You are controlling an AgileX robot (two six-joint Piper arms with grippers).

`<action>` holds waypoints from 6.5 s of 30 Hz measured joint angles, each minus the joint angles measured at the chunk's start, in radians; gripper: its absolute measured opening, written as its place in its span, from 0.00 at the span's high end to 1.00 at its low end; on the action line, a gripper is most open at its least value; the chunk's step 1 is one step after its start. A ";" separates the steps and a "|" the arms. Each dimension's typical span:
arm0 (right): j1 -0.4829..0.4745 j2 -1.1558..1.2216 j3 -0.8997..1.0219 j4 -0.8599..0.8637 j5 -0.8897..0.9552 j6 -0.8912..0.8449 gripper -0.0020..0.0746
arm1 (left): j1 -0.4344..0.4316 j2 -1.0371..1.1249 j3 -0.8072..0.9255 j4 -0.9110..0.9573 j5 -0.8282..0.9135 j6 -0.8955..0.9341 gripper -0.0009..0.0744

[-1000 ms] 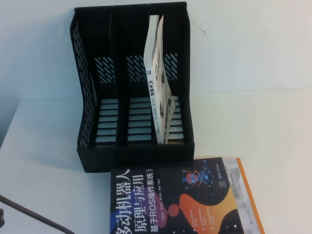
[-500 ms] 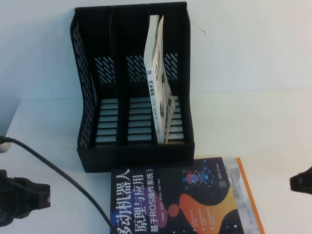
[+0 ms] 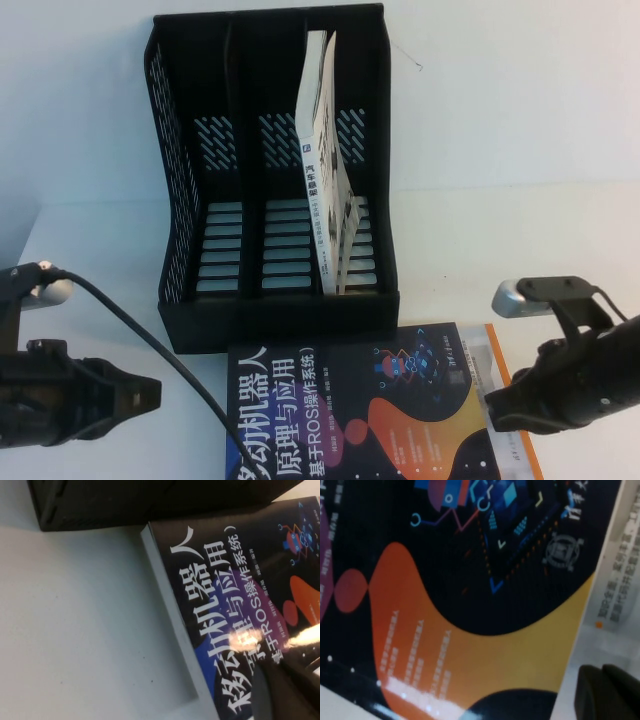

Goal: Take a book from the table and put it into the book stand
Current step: Push book with right arm, then pick up the book with your left arm

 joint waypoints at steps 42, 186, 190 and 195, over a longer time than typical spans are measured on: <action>0.040 0.008 -0.064 -0.210 0.037 0.170 0.98 | 0.000 0.380 -0.006 -0.096 -0.014 -0.016 0.37; 0.037 0.000 -0.065 -0.090 0.109 0.201 0.98 | 0.073 0.053 -0.118 -0.250 0.360 0.143 0.84; 0.037 -0.110 -0.063 -0.094 0.131 0.201 0.98 | 0.073 -0.043 -0.239 -0.186 0.392 0.019 0.84; 0.037 -0.250 -0.063 -0.097 0.178 0.204 0.98 | 0.073 -0.083 -0.404 -0.115 0.415 -0.121 0.84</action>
